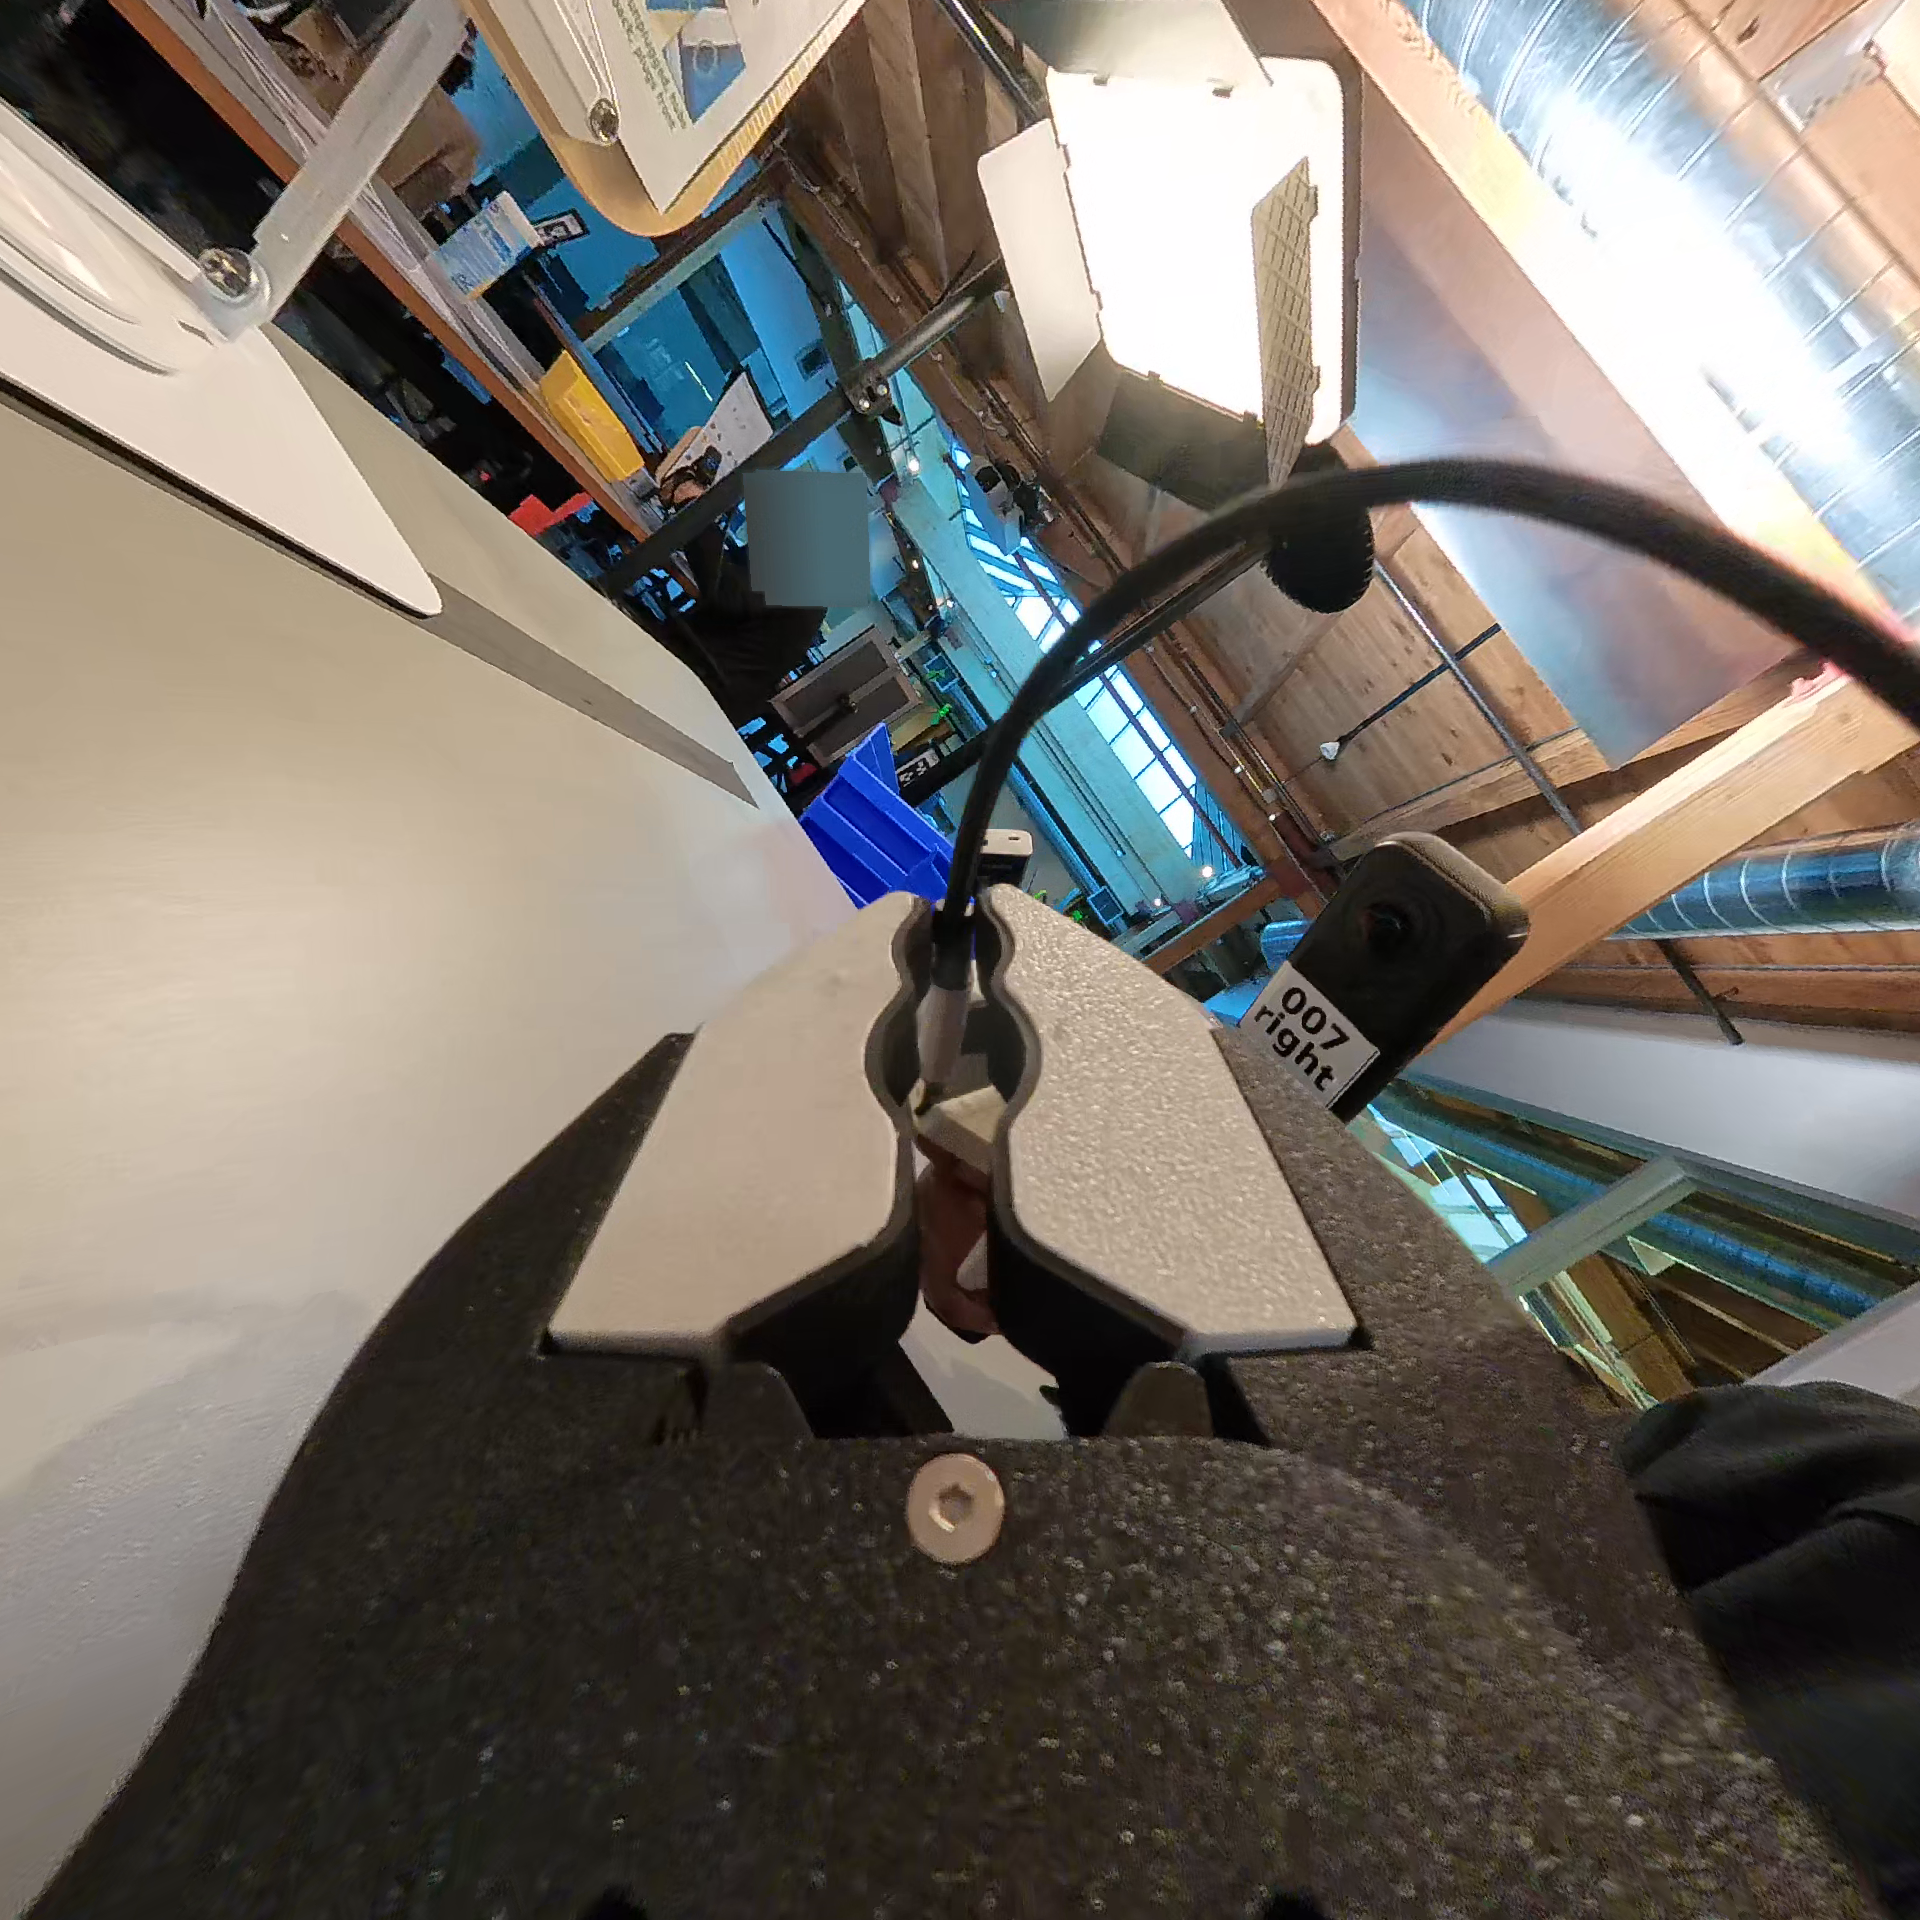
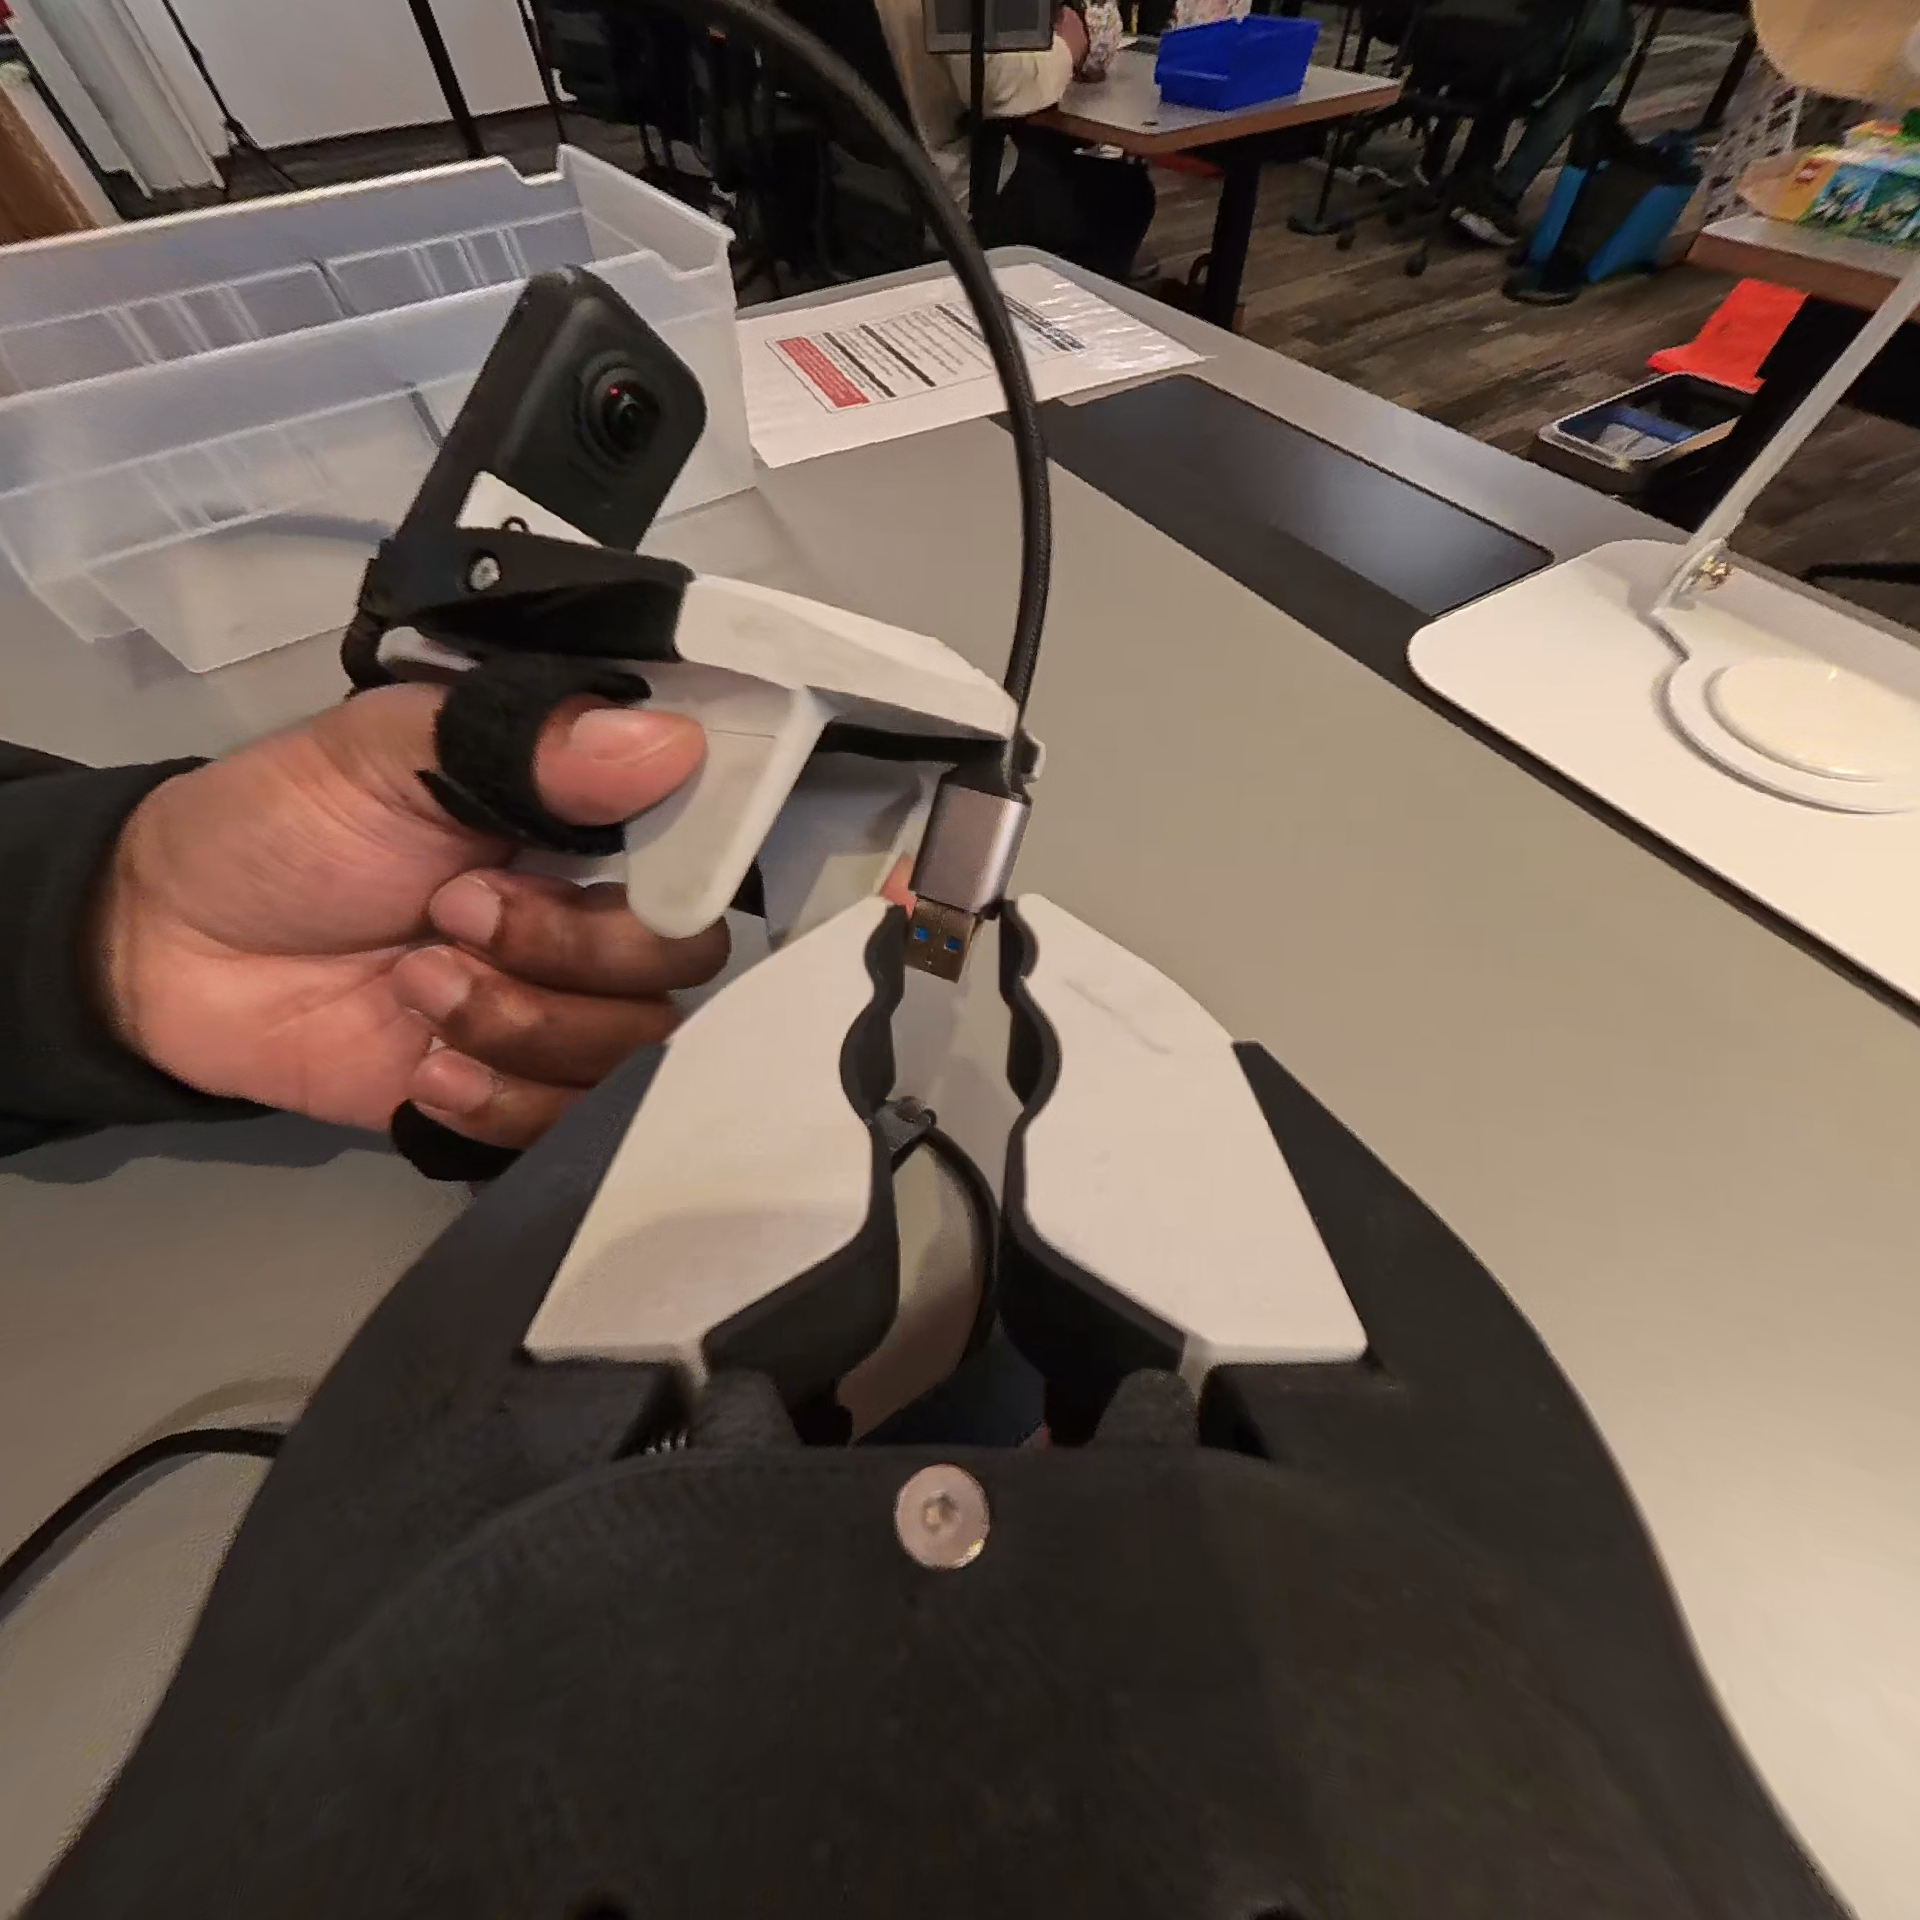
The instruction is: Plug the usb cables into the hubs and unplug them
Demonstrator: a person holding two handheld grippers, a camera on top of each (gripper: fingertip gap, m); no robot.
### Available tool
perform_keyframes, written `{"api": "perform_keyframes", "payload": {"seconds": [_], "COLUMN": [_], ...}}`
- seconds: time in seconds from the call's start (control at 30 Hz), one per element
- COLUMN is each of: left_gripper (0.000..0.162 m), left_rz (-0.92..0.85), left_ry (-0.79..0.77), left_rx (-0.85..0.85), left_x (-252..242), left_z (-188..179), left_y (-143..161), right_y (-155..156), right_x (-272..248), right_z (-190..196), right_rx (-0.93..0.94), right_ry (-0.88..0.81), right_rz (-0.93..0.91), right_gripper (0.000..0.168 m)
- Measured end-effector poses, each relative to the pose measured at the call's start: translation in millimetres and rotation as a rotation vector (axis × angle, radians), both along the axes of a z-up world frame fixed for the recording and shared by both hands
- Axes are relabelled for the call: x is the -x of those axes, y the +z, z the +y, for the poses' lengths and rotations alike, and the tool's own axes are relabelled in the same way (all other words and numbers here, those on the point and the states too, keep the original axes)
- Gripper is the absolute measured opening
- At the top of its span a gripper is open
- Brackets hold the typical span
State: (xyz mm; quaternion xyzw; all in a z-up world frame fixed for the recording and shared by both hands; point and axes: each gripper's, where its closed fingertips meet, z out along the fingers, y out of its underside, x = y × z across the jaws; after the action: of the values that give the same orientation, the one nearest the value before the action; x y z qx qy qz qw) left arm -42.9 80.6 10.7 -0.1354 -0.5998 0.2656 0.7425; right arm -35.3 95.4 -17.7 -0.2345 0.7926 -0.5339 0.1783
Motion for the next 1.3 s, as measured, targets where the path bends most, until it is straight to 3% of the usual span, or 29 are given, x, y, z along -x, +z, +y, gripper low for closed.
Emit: {"api": "perform_keyframes", "payload": {"seconds": [0.47, 0.73, 0.87, 0.97, 1.07, 1.2, 1.3], "left_gripper": [0.017, 0.009, 0.008, 0.008, 0.008, 0.008, 0.008], "left_rz": [-0.114, -0.269, -0.29, -0.298, -0.316, -0.332, -0.338], "left_ry": [-0.111, -0.09, -0.034, -0.028, -0.028, -0.039, -0.045], "left_rx": [0.163, 0.331, 0.35, 0.338, 0.33, 0.348, 0.357], "left_x": [13, 15, 10, 8, 9, 11, 12], "left_z": [18, 23, 12, 9, 8, 12, 14], "left_y": [-4, -15, -14, -17, -22, -24, -24], "right_y": [0, -1, -21, -36, -45, -63, -74], "right_x": [13, 13, 42, 54, 50, 30, 29], "right_z": [2, 7, 14, 31, 48, 67, 66], "right_rx": [-0.019, -0.044, -0.173, -0.305, -0.388, -0.458, -0.462], "right_ry": [-0.031, 0.012, -0.094, -0.139, -0.158, -0.154, -0.183], "right_rz": [-0.011, 0.017, 0.093, 0.041, -0.02, 0.03, 0.114], "right_gripper": [0.013, 0.012, 0.028, 0.041, 0.056, 0.078, 0.078]}}
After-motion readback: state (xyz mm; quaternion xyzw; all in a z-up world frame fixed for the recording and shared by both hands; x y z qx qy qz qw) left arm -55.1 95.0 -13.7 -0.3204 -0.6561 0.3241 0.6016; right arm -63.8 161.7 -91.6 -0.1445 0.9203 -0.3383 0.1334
